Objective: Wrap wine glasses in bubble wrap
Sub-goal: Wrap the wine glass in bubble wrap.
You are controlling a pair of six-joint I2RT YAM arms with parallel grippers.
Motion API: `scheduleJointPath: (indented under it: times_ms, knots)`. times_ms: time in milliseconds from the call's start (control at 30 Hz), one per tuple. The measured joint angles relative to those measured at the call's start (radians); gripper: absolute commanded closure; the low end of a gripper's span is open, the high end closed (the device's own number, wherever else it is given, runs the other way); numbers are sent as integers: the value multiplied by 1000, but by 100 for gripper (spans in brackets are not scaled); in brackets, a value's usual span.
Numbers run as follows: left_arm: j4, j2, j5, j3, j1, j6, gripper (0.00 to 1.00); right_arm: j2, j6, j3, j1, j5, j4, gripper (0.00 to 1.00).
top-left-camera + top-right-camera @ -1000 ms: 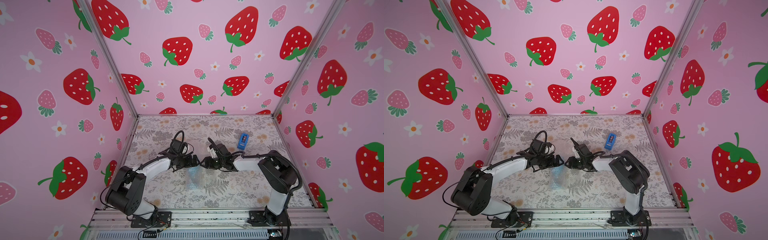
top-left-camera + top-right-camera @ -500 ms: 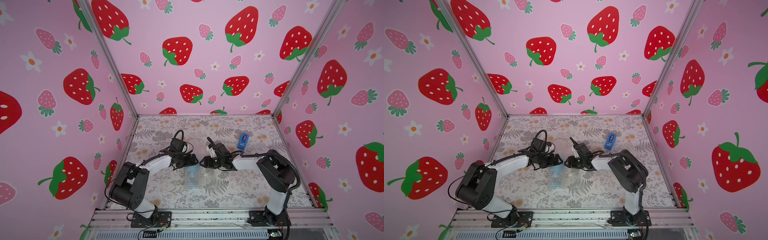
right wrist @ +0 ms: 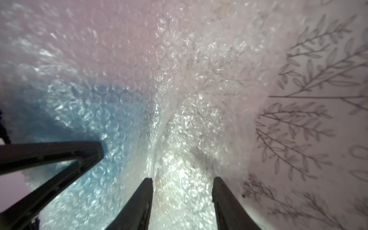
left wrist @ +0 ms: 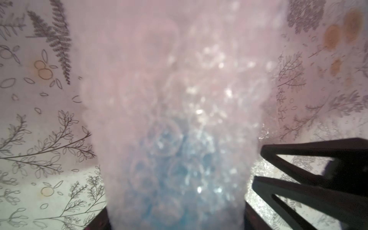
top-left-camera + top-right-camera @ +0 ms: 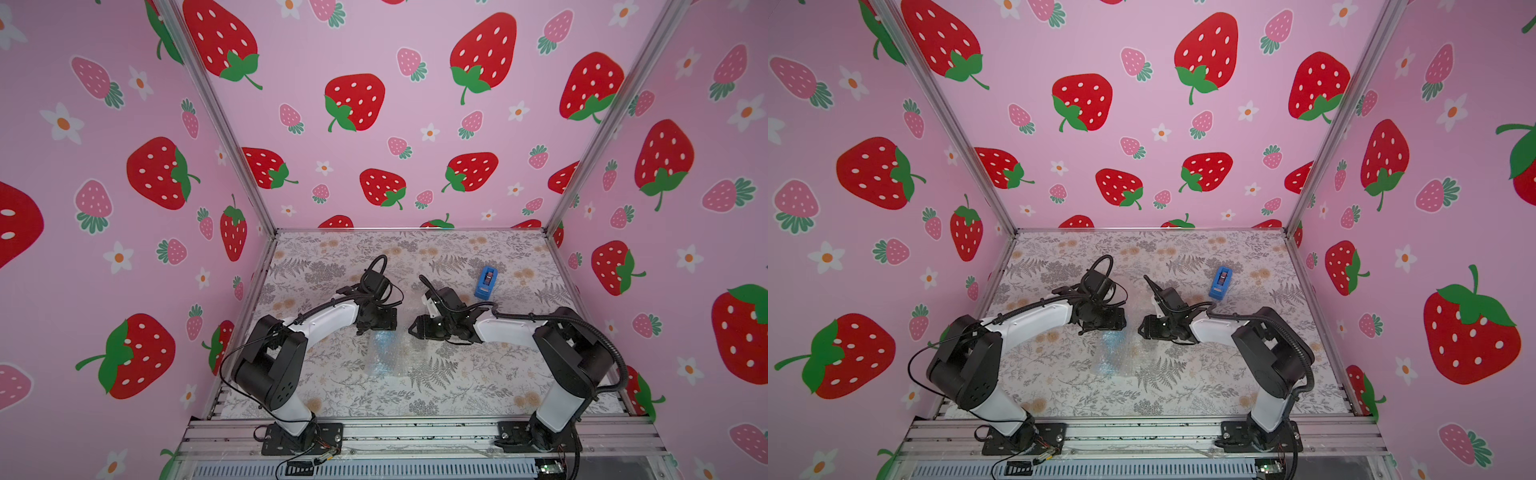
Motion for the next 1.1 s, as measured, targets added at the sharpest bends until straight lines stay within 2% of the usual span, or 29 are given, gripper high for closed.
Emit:
scheduleJointPath:
  times_ms: [200,500,833,1100]
  knots:
    - [-154,95,-145,145,-84,-21,27,-110,-16,-61,-45,19,-42,49]
    - [-351,250,-314,348,-192,-113,27,-138,15,-162,-58,-37,47,49]
    - [-409,299,-335,412,-215,-187,26,-75,139,-245,-39,-140,312,49]
    - [-400,304,-302,414,-214,-212,18,-43,202,-245,24,-158,434,49]
